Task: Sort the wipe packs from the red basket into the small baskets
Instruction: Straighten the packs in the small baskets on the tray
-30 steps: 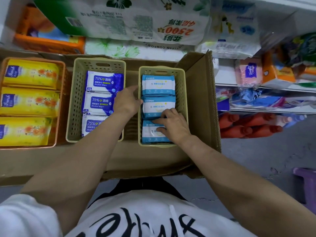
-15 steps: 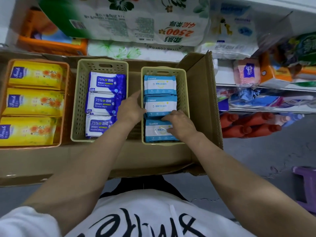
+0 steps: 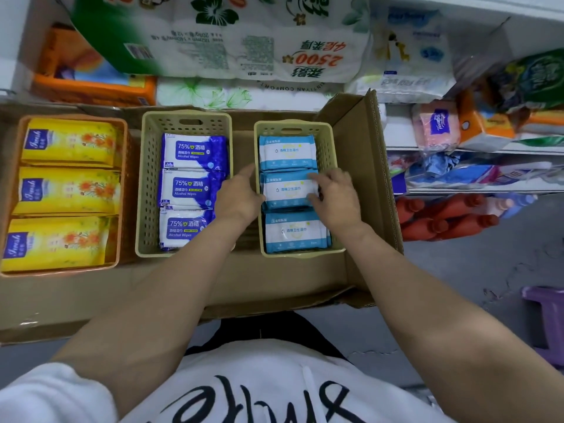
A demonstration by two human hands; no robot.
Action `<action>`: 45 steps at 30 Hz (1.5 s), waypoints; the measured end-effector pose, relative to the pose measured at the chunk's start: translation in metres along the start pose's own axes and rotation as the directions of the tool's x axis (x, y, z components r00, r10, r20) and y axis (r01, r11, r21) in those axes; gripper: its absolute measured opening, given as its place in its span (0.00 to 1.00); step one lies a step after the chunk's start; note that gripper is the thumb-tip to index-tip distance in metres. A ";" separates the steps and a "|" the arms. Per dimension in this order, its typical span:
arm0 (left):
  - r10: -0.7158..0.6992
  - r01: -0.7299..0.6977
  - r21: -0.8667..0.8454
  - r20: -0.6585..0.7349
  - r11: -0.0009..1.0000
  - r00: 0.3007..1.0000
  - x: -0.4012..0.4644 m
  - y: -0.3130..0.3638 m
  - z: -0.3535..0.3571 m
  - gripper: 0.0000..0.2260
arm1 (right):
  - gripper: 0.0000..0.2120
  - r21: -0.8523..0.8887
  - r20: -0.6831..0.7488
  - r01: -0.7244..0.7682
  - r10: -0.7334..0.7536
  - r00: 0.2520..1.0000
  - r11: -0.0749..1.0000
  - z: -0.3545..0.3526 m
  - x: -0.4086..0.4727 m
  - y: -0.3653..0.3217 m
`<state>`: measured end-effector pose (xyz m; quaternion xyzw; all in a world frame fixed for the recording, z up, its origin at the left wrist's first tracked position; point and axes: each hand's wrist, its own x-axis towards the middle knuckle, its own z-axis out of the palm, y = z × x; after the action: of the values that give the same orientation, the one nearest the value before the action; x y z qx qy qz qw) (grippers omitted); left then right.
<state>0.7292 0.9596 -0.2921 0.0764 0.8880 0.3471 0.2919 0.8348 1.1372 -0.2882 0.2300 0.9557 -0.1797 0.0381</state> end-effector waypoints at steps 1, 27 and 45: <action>0.008 -0.008 0.007 0.002 1.000 1.000 0.000 0.000 0.000 0.33 | 0.21 0.025 -0.095 -0.053 0.055 0.994 0.998 -0.002 0.000 0.002; 0.023 0.005 0.149 -0.185 0.989 0.983 -0.016 0.002 0.002 0.19 | 0.16 0.473 0.111 -0.506 0.522 0.846 0.721 0.005 -0.008 0.024; 0.063 -0.049 0.047 -0.376 0.998 0.924 -0.038 -0.036 -0.032 0.18 | 0.24 0.293 -0.066 -0.351 0.385 0.920 0.889 -0.008 -0.009 -0.003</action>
<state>0.7447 0.9011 -0.2791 0.0390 0.9312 0.3471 0.1042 0.8416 1.1335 -0.2782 0.4208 0.8607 -0.2858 -0.0195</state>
